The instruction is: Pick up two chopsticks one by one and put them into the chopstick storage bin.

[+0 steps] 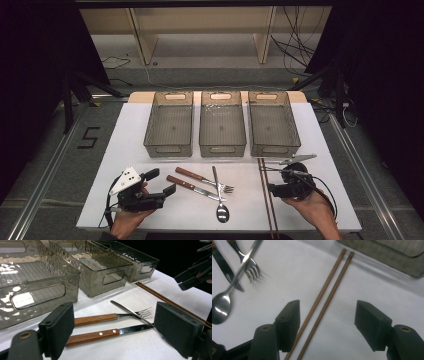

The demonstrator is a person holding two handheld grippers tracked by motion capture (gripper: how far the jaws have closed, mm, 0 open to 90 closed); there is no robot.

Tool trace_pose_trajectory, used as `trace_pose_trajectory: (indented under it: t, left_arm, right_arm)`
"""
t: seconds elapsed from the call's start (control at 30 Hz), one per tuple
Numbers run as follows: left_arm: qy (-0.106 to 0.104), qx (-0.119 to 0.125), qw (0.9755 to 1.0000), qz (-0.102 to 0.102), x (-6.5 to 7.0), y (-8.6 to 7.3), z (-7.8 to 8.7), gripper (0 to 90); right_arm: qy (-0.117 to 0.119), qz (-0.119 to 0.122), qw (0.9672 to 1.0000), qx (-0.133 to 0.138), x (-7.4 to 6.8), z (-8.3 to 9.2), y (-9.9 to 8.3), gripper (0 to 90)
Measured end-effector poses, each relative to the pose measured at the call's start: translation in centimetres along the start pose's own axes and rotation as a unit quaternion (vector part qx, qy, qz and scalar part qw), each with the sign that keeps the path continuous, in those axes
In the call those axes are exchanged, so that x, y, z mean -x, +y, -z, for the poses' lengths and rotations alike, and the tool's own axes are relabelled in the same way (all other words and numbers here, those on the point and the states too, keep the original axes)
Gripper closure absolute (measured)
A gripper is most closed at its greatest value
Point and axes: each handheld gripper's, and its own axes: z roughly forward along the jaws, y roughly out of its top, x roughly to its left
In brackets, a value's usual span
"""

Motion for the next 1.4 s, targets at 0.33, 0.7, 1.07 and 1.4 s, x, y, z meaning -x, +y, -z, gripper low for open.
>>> trace_pose_trajectory:
  t: [0.33, 0.7, 1.07, 1.4]
  left_arm:
    - [0.0, 0.0, 1.0, -0.001, 0.0, 0.0, 0.0, 16.2]
    - [0.001, 0.001, 1.0, -0.002, 0.0, 0.0, 0.1, 16.3]
    - [0.001, 0.001, 1.0, -0.002, 0.0, 0.1, 0.1, 16.2]
    - [0.001, 0.001, 1.0, -0.003, 0.0, 0.0, 0.1, 16.2]
  right_arm:
    - [-0.01, 0.025, 0.9952, -0.094, -0.8, -2.0, 0.7, 45.7]
    - [-0.005, 0.039, 0.9885, -0.146, -1.2, -3.1, 0.7, 53.4]
    - [-0.002, 0.042, 0.9824, -0.182, -1.4, -3.9, 0.5, 58.2]
    - [-0.021, 0.057, 0.9779, -0.2, -1.6, -4.2, 0.5, 61.7]
